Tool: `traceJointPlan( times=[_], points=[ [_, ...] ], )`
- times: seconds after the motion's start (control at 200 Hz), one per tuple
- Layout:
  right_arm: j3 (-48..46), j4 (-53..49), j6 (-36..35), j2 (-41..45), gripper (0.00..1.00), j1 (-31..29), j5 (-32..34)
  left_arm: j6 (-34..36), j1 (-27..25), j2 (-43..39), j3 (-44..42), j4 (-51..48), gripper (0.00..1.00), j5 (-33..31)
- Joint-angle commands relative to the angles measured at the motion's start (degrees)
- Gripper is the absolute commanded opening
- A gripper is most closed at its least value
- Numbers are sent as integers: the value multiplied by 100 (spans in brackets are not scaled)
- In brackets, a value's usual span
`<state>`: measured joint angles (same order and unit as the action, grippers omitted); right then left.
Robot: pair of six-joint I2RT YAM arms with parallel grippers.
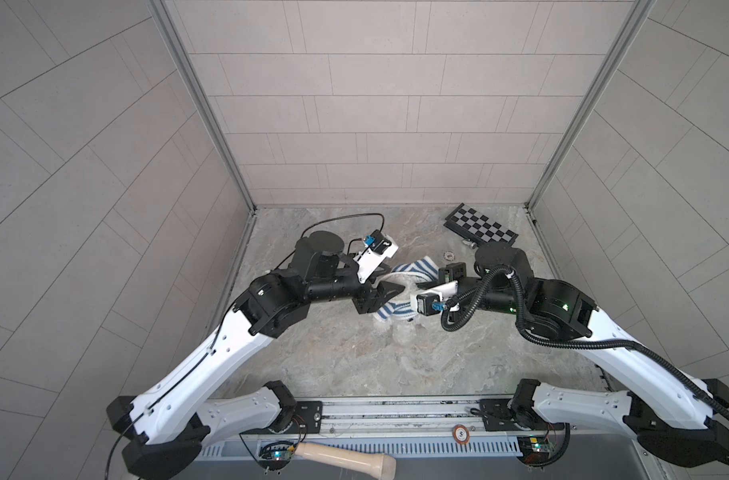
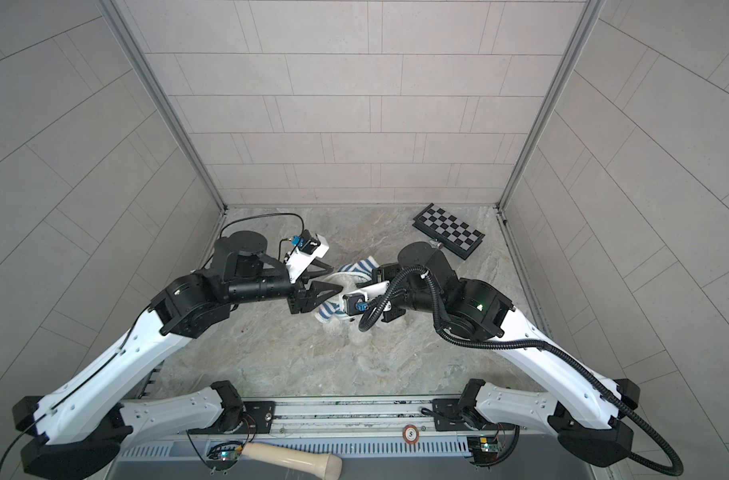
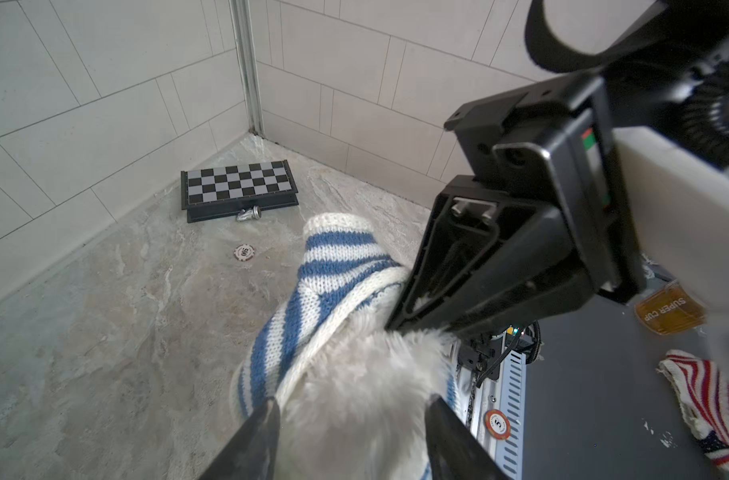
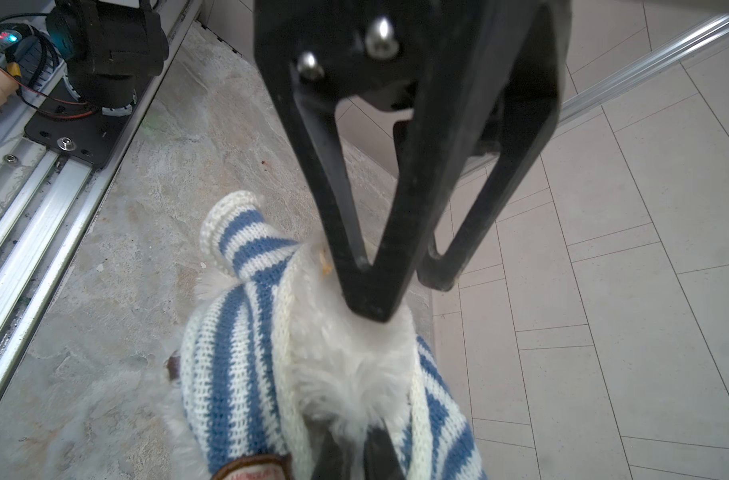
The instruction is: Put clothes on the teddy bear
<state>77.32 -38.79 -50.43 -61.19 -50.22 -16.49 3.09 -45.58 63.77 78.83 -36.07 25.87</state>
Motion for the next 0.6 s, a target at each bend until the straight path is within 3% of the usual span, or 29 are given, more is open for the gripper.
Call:
traceJointPlan(
  times=[0.0,0.33,0.591],
  points=[
    [105,143,51,-6,0,0,-177,364,-69,22,142,-238,58,0],
    [99,181,102,-110,0,3,-134,556,-199,90,-135,-234,55,363],
    [57,268,192,-34,0,-14,-321,499,-223,352,-151,-161,45,-97]
  ],
)
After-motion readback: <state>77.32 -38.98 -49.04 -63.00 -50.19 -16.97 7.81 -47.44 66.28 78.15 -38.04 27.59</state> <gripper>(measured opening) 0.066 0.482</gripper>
